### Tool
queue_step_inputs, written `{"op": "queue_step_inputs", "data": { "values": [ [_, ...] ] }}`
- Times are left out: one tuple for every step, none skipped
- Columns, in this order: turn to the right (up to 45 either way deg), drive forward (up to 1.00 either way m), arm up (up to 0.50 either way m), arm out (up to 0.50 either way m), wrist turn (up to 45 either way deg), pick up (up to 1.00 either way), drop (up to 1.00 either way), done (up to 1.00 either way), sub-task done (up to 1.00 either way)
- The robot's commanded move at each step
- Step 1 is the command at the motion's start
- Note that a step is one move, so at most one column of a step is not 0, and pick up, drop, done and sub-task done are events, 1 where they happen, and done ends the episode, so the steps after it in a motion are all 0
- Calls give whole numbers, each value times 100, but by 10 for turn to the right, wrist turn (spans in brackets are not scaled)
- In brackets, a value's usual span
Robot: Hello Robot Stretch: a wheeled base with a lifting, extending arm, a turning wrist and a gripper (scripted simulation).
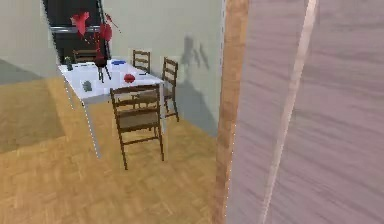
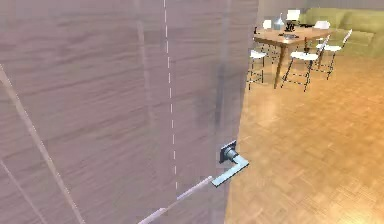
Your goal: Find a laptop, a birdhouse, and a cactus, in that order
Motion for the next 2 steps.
{"op": "queue_step_inputs", "data": {
  "values": [
    [-330, 0, 0, 0, 0, 0, 0, 0, 0],
    [0, 60, 0, 0, 0, 0, 0, 0, 0]
  ]
}}
